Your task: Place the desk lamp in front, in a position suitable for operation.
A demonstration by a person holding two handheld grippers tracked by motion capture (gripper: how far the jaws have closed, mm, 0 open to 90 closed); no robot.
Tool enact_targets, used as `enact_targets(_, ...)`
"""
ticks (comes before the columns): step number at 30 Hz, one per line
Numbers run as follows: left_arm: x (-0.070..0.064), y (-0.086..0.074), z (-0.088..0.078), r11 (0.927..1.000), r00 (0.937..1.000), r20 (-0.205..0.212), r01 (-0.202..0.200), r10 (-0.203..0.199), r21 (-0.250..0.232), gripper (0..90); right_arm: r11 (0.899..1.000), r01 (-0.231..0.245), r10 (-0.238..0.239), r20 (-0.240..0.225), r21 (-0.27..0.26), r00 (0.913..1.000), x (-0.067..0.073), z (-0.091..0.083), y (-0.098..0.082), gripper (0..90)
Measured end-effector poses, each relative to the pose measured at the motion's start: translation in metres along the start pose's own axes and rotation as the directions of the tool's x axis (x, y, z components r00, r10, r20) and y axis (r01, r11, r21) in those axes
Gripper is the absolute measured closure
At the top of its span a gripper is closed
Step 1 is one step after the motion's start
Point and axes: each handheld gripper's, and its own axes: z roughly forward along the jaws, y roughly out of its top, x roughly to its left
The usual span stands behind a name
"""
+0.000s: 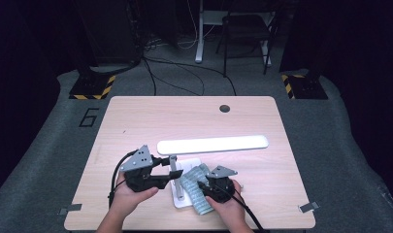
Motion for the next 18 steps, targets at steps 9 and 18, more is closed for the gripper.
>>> enact_targets(9, -0.002, 0.002, 0.004, 0.9996, 1.0, -0.002, -0.005, 0.005, -0.029, 48.6, 0.989, 0.141, -0.141, -0.009, -0.035, 0.99, 0.014, 0.001, -0.008, 36.9)
enact_targets(18, -0.002, 0.001, 0.004, 0.9994, 0.9999, -0.011, -0.01, 0.01, -0.032, 52.2, 0.986, 0.16, -0.161, -0.007, -0.036, 0.987, 0.017, 0.006, -0.013, 60.2)
